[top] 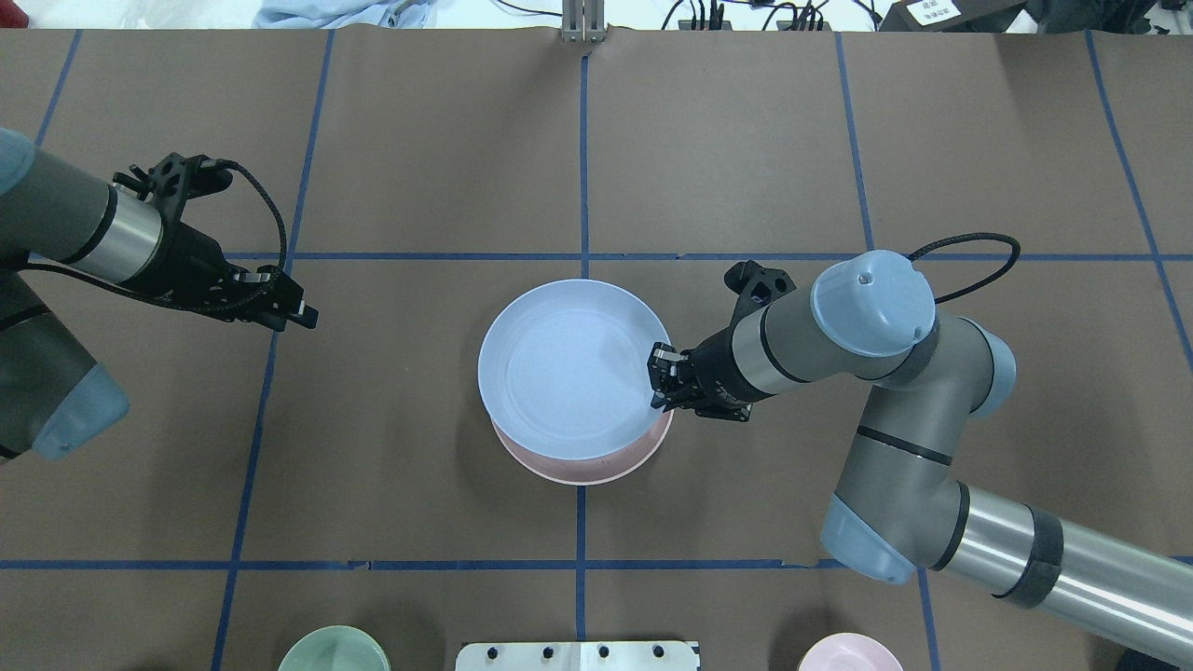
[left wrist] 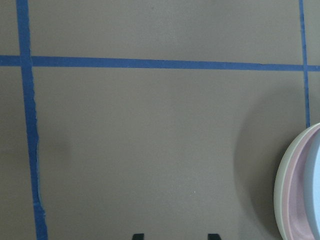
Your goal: Stack three plates with pink and blue
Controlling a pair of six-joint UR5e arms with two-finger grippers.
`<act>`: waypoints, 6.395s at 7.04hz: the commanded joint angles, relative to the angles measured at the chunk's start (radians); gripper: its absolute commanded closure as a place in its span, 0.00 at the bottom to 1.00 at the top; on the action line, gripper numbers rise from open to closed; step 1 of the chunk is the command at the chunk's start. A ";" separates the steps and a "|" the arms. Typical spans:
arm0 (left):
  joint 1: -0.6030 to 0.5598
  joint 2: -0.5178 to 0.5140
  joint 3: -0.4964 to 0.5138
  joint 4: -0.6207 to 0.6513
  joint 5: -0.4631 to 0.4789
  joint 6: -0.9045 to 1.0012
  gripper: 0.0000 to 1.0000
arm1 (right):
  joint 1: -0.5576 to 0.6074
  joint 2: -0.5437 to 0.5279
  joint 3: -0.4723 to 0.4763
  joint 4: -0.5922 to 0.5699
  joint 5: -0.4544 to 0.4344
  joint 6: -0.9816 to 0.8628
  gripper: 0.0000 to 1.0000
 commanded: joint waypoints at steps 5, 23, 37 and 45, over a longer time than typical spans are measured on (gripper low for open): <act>0.000 0.001 0.000 0.000 0.000 0.000 0.47 | -0.023 -0.017 0.014 0.000 -0.003 0.001 1.00; -0.550 0.137 0.168 0.324 0.014 0.986 0.46 | 0.718 -0.456 0.016 -0.354 0.255 -1.269 0.00; -0.672 0.137 0.230 0.333 -0.028 1.118 0.00 | 0.926 -0.376 -0.121 -0.589 0.305 -1.689 0.00; -0.670 0.142 0.201 0.333 -0.015 1.094 0.00 | 0.945 -0.375 -0.113 -0.594 0.310 -1.689 0.00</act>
